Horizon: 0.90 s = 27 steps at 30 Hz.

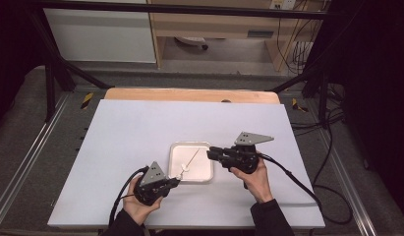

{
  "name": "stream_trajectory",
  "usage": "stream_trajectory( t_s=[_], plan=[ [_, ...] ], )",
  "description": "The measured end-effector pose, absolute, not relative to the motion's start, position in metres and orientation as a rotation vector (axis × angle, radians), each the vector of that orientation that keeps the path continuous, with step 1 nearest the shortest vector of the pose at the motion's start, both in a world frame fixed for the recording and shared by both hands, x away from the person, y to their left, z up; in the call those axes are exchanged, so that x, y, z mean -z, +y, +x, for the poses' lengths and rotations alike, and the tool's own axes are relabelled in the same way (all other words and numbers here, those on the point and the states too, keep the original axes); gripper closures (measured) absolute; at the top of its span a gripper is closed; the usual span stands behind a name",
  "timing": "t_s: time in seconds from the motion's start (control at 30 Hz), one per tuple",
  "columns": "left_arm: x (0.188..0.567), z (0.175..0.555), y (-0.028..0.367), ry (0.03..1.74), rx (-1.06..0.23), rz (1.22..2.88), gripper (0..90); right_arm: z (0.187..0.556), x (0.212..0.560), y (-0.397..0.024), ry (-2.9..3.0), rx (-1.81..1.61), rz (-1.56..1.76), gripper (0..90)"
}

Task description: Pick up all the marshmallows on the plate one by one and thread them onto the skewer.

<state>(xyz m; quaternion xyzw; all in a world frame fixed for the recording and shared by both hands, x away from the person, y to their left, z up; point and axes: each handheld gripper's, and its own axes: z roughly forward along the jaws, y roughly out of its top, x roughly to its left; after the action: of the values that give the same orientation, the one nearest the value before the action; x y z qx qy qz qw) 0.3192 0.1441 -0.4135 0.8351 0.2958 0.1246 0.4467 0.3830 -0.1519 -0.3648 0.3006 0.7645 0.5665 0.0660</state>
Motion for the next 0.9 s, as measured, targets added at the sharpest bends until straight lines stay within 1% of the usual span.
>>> stream_trajectory(
  t_s=[0.2, 0.5, 0.9],
  plan=[
    [0.414, 0.317, 0.141, 0.707, -0.305, 2.075, 89.3, 0.383, 0.354, -0.158, 2.257, -1.808, 0.923, 76.1],
    [0.413, 0.315, 0.138, 0.671, -0.307, 2.081, 89.3, 0.386, 0.344, -0.156, 2.225, -1.88, 0.924, 76.6],
    [0.413, 0.314, 0.137, 0.663, -0.308, 2.077, 89.3, 0.387, 0.352, -0.145, 2.245, -1.95, 0.937, 77.1]
  ],
)
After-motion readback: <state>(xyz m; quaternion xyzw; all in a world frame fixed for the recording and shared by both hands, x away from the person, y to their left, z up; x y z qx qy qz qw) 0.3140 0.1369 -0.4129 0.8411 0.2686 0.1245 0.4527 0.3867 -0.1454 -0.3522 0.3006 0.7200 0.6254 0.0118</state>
